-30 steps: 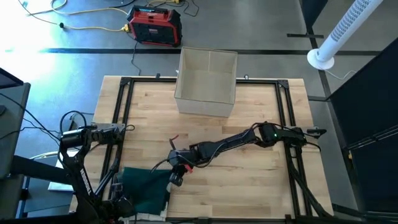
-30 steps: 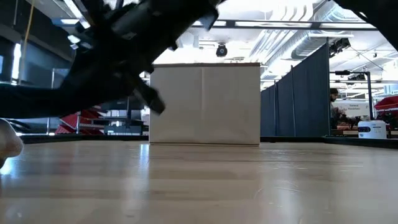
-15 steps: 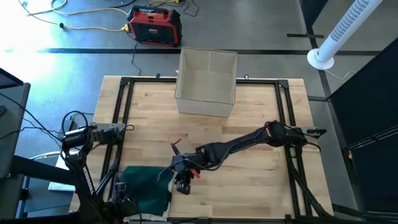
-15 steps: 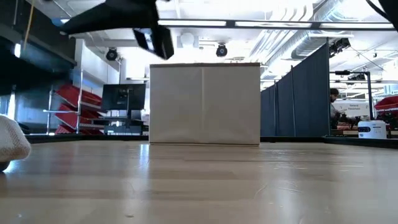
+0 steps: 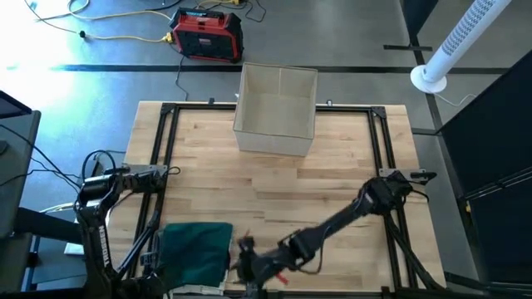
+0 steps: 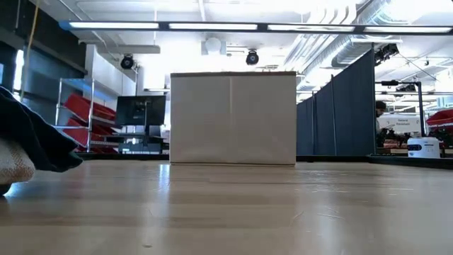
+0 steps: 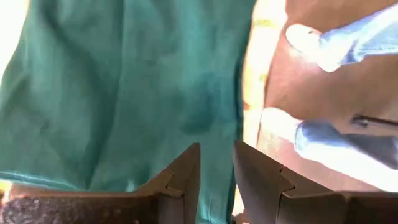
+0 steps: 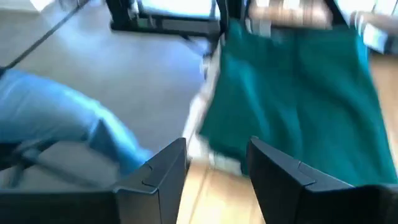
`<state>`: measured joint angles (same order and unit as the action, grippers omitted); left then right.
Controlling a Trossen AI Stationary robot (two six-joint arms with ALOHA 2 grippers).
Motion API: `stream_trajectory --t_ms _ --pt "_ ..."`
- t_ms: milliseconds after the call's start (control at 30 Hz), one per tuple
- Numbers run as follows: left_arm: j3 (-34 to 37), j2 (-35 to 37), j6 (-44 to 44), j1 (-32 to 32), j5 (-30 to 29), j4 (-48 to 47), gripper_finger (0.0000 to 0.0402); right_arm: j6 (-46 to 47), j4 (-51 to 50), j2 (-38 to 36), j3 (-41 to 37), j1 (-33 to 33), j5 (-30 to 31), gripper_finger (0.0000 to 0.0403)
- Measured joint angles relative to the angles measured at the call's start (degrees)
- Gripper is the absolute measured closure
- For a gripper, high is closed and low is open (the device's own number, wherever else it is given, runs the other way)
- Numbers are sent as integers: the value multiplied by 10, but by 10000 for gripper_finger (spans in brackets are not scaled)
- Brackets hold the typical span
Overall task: Fold towel
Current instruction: Stack the folded green towel on top of the white checkered towel
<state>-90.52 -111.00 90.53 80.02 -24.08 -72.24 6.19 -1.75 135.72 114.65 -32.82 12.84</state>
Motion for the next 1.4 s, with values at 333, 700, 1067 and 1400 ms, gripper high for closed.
stream_trajectory --t_ms 333,700,1067,1400 --pt "9 -57 -11 -1 81 5 332 25 172 86 -1 43 -1 311" --pt "9 -64 -15 -6 71 64 338 37 164 126 -1 66 -55 397" --pt "9 -64 -63 -11 71 97 384 68 74 128 -1 75 -85 403" --pt "-10 -48 -81 -17 79 34 401 58 37 90 17 62 -111 403"
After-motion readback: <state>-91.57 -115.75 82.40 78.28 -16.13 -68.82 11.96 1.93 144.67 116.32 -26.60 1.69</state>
